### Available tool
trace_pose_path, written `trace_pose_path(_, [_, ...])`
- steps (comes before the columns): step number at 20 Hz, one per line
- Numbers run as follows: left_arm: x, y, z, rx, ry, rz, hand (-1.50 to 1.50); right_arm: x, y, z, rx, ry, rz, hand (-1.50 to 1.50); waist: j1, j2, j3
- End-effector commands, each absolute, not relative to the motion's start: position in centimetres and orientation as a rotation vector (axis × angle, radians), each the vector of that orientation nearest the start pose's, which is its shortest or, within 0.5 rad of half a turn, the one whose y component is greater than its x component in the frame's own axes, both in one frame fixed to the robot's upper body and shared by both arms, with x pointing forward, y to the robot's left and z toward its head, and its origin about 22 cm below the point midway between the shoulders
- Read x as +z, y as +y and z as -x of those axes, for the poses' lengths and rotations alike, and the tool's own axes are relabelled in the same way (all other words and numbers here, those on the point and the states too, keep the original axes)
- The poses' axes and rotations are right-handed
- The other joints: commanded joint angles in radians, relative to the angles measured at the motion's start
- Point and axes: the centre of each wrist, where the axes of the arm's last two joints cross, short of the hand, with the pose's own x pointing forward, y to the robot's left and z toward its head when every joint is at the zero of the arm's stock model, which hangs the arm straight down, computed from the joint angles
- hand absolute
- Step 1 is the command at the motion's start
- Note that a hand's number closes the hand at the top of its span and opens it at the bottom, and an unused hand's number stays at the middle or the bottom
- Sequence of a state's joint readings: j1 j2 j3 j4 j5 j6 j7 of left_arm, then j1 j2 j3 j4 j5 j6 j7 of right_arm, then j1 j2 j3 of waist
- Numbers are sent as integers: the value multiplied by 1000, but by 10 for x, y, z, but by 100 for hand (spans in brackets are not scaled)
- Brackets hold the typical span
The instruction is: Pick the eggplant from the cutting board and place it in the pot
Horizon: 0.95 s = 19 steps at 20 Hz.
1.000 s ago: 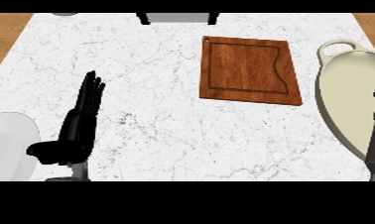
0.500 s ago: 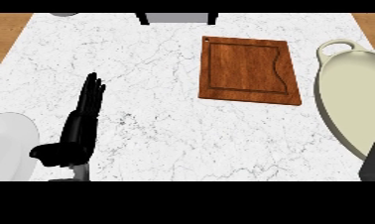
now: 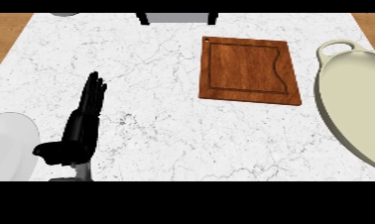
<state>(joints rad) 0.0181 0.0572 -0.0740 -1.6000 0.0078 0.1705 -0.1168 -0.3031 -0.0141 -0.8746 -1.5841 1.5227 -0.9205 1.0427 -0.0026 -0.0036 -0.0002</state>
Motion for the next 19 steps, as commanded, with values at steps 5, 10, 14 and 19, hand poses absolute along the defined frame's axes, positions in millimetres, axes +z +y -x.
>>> trace_pose_path(5, [17,231,-247,26,-1714,-106,0,58,-368,-198,-1249,-705,1870,-150,3,2,0])
trace_pose_path(10, [8,224,-236,41,-1693,-108,0,72,-365,-154,-1245,-691,1918,-150,-7,0,0])
trace_pose_path(14, [5,229,-239,46,-1692,-122,0,65,-372,-133,-1315,-717,1963,-150,-15,1,0])
trace_pose_path(19, [5,235,-229,51,-1681,-133,0,73,-371,-101,-1318,-674,2011,-150,-22,-2,1])
